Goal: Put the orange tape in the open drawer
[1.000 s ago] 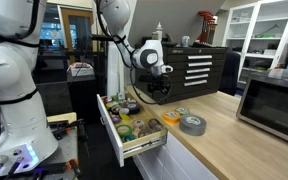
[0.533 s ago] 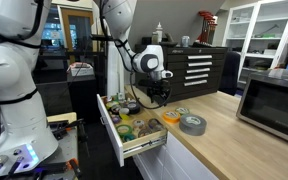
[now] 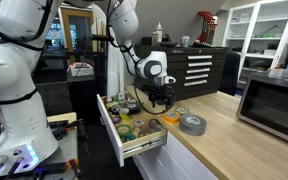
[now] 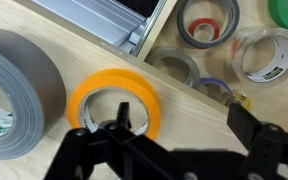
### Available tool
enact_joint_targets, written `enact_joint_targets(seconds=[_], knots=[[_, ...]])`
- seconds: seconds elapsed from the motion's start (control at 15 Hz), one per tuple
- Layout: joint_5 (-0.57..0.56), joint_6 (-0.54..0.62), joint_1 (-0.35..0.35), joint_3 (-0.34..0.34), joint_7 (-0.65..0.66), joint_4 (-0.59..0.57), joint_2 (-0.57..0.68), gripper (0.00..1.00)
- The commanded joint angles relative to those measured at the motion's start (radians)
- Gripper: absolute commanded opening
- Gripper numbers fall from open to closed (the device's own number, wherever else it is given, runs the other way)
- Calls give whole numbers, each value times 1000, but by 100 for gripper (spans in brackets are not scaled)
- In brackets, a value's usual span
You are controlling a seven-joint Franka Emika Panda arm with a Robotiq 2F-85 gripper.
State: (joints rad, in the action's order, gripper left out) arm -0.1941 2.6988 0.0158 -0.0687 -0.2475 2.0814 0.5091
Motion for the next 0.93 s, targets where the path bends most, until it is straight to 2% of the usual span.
enact_joint_targets(seconds=[0.0,0.87], knots=[[53,-29,-50,-46,-90,-50,42,100],[84,-18,-125,-82,-222,-126,127,100]])
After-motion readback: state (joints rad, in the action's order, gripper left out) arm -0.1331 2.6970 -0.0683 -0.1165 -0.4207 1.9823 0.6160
